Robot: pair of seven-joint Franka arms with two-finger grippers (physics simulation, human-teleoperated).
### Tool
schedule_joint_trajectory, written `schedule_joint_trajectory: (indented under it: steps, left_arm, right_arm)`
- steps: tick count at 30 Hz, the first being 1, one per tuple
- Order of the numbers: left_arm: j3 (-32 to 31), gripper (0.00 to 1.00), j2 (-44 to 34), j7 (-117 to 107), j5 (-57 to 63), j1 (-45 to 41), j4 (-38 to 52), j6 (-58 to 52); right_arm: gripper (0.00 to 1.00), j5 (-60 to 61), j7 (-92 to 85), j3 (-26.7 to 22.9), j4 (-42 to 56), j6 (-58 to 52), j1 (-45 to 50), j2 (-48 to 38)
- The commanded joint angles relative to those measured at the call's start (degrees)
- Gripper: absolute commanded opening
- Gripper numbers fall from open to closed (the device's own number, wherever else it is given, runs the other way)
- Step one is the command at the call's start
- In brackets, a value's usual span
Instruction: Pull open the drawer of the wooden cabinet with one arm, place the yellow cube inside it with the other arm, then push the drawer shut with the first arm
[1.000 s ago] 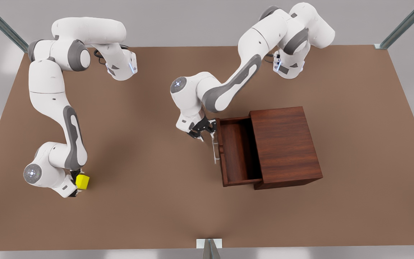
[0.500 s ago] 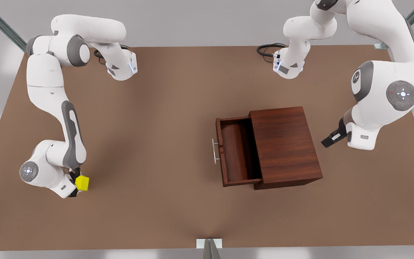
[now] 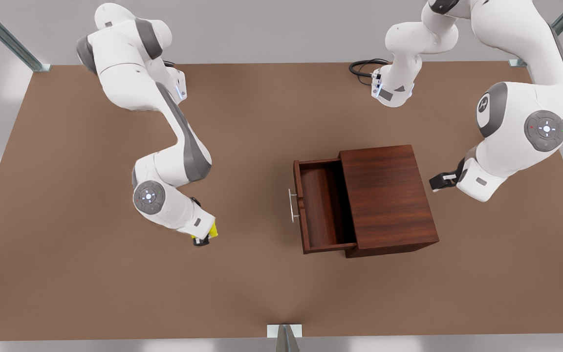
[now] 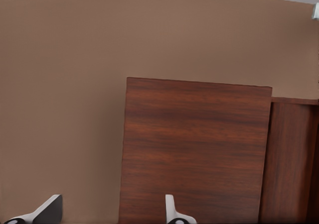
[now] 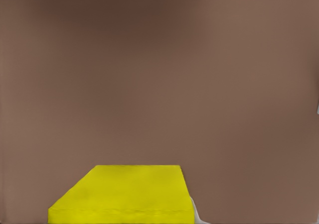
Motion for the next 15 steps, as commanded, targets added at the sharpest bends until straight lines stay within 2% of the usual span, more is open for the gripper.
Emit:
schedule_joint_trajectory:
  steps: [1,4,6,8,15]
  left_arm:
    - [-0.04,1.0,-0.07,16.73,0.08,0.0,0.02,-0.15]
    - [-0.04,1.0,-0.07,16.73,0.16,0.0,0.02,-0.15]
    - [-0.04,1.0,-0.07,16.38,0.16,-0.09,0.02,-0.15]
    - [-0.12,1.0,0.02,16.29,0.16,-0.09,0.02,-0.15]
    - [-0.21,1.0,-0.07,14.88,0.16,-0.7,-0.24,-0.15]
  right_arm:
    - [0.56,0.24,32.34,1.78,0.41,-4.16,1.04,-0.06]
    - [0.56,0.24,41.29,7.05,3.12,-3.19,1.82,0.2]
    - [0.56,0.32,48.68,6.62,3.39,-0.56,5.51,0.81]
    - [0.56,2.07,53.96,9.08,5.94,2.69,5.96,2.84]
    - [0.56,3.49,57.3,14.62,11.3,15.7,7.19,9.95]
